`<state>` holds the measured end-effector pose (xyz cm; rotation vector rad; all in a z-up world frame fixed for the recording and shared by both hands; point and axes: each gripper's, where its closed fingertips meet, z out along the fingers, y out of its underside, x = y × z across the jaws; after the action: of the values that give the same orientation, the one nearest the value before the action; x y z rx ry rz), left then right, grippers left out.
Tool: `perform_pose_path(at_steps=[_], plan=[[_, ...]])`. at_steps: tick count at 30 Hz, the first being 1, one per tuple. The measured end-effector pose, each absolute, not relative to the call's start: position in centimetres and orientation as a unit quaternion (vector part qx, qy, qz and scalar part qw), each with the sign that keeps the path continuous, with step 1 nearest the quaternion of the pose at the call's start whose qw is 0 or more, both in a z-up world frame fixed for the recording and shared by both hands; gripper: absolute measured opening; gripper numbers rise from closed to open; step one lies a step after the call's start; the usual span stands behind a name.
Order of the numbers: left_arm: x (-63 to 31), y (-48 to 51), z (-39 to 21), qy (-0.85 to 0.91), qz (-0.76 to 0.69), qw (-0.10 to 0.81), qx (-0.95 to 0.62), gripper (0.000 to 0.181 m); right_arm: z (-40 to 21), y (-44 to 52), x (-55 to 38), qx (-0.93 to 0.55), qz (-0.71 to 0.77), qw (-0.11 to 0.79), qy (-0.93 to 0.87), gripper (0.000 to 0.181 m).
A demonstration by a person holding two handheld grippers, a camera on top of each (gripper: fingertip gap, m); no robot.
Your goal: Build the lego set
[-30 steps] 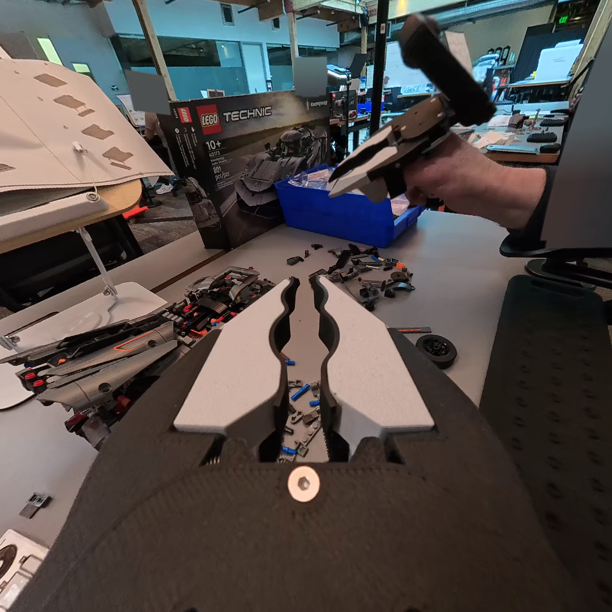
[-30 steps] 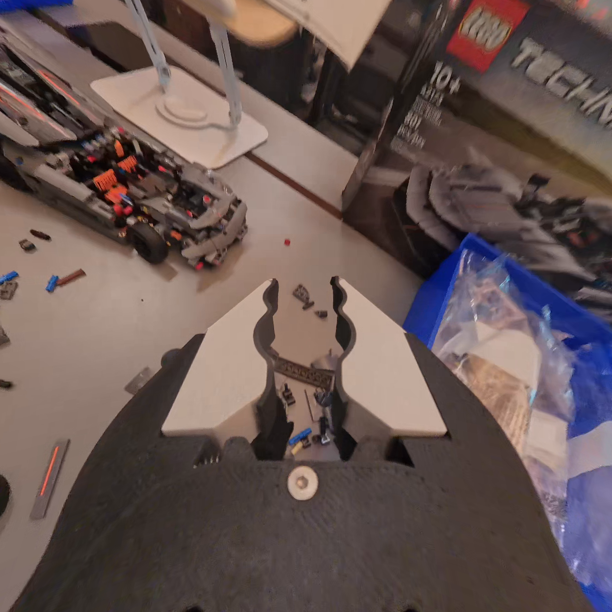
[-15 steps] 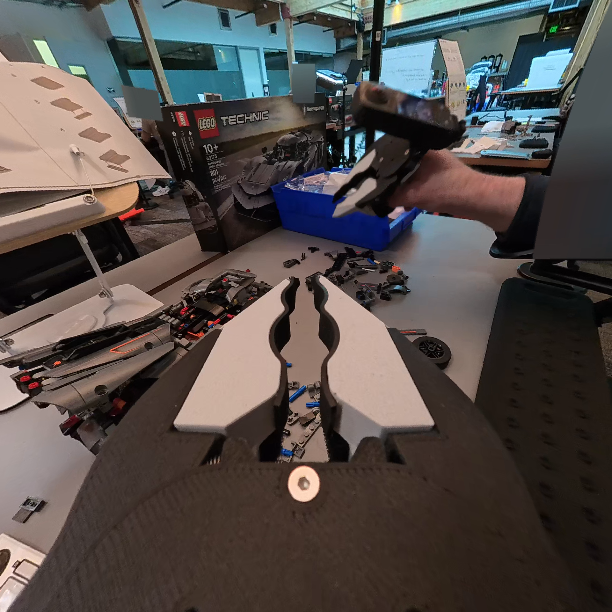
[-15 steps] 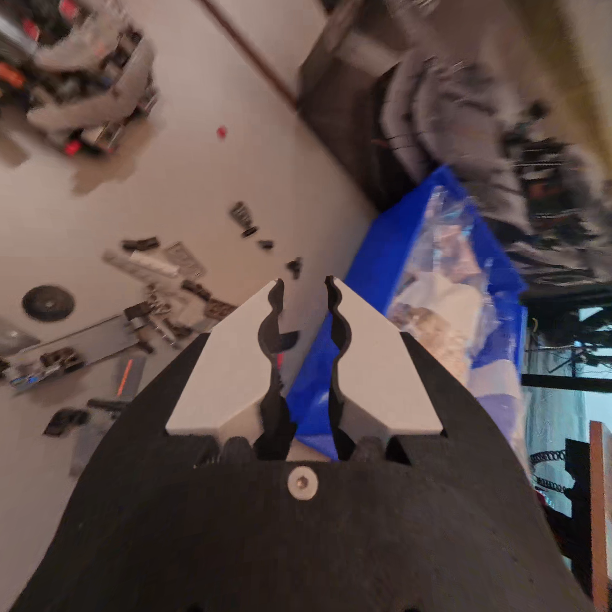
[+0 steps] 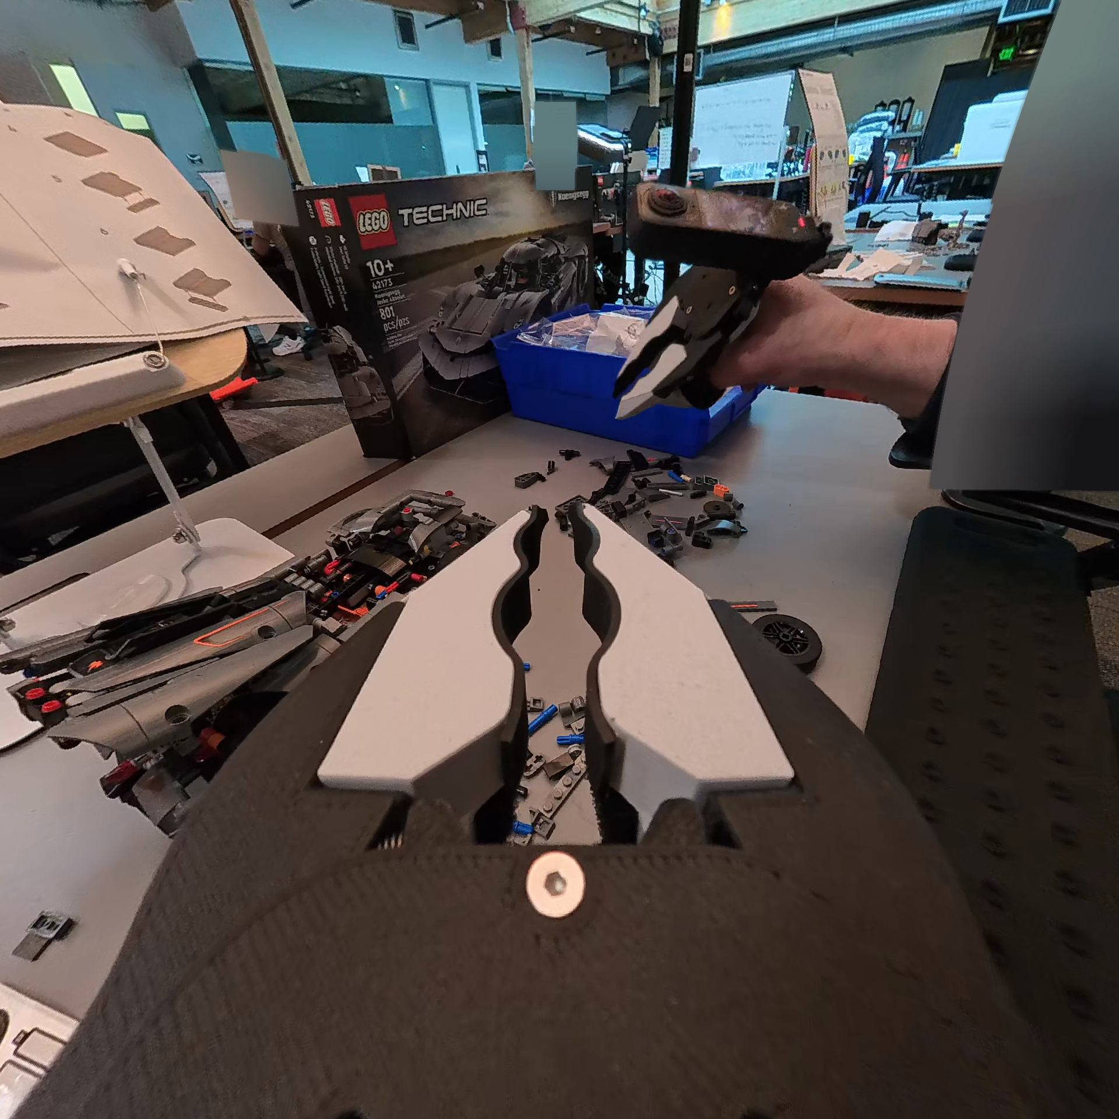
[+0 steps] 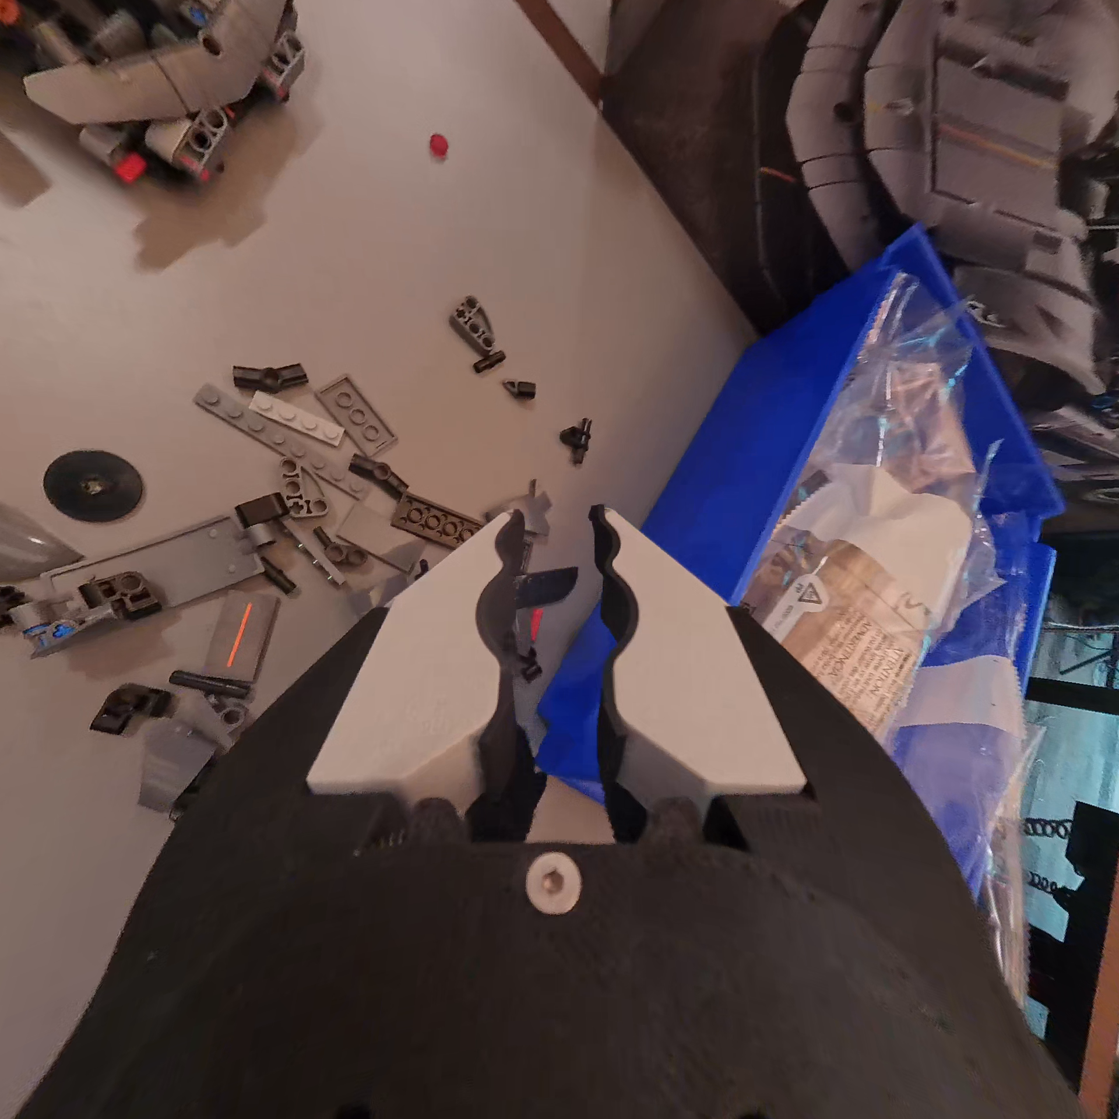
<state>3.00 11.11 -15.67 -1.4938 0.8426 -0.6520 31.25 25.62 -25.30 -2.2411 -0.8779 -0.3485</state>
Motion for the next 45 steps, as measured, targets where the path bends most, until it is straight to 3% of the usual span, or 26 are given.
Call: perform_pose_path(at_steps=[8, 14, 22, 25, 29, 45], plan=[[3.1, 11.1, -15.8, 0.366, -0.282, 0.606, -0.648, 0.008, -26.3, 24.8, 30.1, -0.870, -0.094, 0.324, -0.360, 0.027], [3.1, 11.1, -15.8, 0.366, -0.282, 0.605, -0.648, 0.008, -27.9, 22.9, 27.1, -0.848, -0.059, 0.287, -0.442, 0.019], [3.2, 11.1, -15.9, 0.368, -0.282, 0.603, -0.649, 0.007, -31.2, 20.1, 24.5, -0.849, 0.015, 0.209, -0.484, 0.030], [3.2, 11.1, -15.9, 0.369, -0.282, 0.604, -0.648, 0.007, -32.1, 19.7, 24.1, -0.847, 0.017, 0.195, -0.493, 0.024], [3.2, 11.1, -15.9, 0.369, -0.282, 0.604, -0.648, 0.007, -31.7, 19.8, 23.4, -0.841, 0.022, 0.209, -0.499, 0.008], [3.1, 11.1, -15.9, 0.367, -0.280, 0.606, -0.648, 0.007, -25.1, 24.5, 26.2, -0.814, -0.099, 0.374, -0.433, 0.005]])
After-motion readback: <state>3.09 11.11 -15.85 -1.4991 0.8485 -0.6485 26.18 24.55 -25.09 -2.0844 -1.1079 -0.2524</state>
